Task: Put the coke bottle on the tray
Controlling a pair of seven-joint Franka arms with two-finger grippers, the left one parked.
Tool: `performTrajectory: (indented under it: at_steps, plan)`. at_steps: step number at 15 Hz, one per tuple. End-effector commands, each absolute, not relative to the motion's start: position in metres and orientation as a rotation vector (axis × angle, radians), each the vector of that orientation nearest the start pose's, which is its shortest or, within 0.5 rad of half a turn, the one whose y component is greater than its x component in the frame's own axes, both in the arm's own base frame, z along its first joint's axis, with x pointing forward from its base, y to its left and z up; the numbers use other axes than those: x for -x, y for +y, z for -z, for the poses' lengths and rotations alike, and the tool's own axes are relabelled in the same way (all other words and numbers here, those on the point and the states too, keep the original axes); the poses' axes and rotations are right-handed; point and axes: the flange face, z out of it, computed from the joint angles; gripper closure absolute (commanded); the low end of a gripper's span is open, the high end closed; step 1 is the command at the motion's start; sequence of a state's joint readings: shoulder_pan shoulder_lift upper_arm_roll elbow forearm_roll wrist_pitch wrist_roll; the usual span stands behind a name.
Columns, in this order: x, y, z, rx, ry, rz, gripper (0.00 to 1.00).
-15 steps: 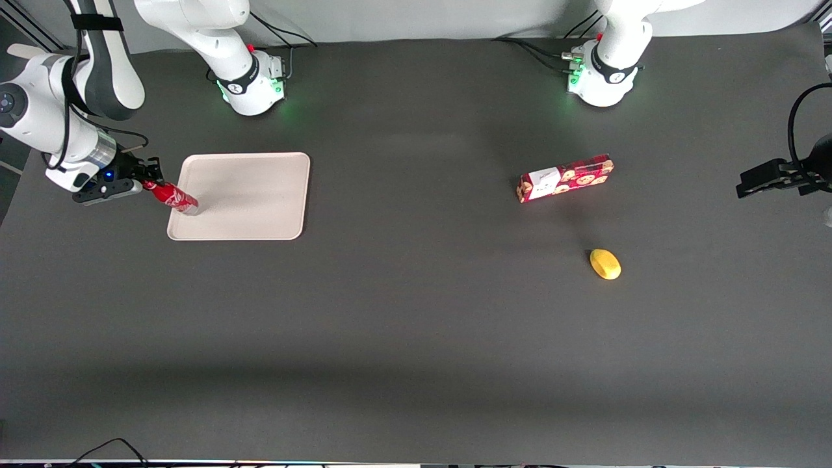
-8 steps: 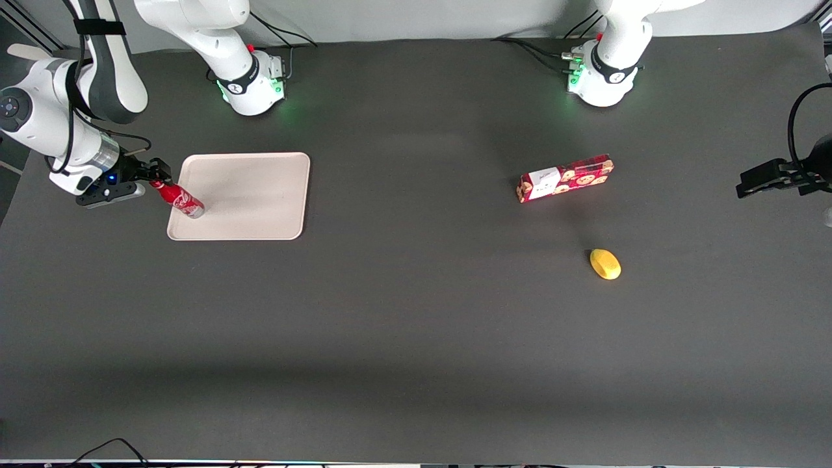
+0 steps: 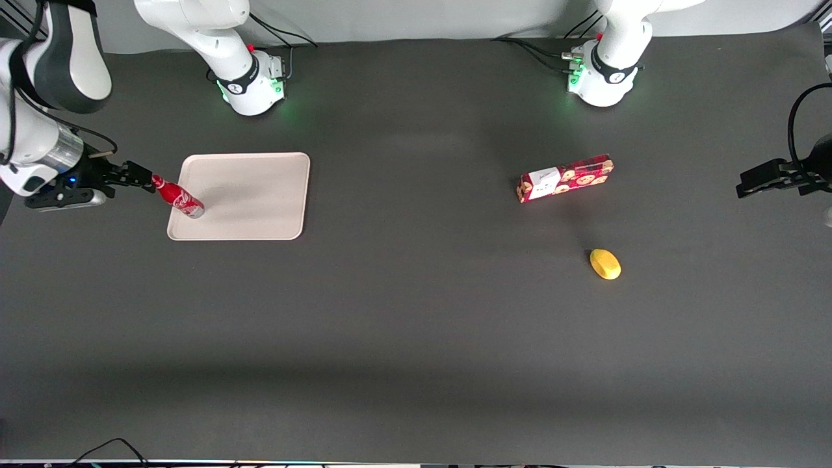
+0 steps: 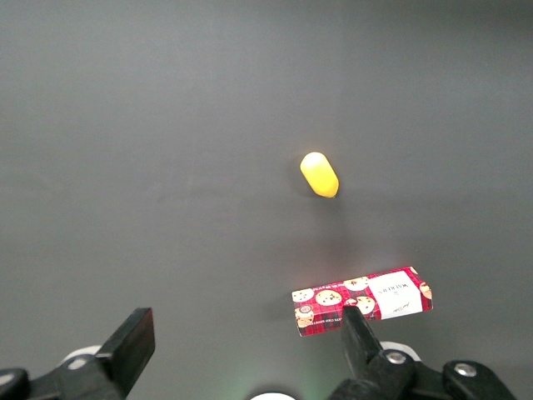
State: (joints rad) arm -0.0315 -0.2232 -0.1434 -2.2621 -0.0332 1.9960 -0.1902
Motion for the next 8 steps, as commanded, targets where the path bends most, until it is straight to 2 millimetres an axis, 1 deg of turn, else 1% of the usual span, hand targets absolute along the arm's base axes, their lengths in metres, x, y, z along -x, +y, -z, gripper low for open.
performTrajectory:
  at_steps: [1,3,5,7,8]
  plan:
    - [-0.509,-0.035,-0.516,3.143,0.138,-0.042,0.00]
    - [-0.522,-0.008,-0.549,3.149,0.139,0.051,0.00]
    - [-0.527,0.012,-0.578,3.143,0.175,0.146,0.00]
    - [-0.528,0.026,-0.591,3.130,0.211,0.169,0.00]
    - [-0.528,0.028,-0.592,3.130,0.213,0.174,0.00]
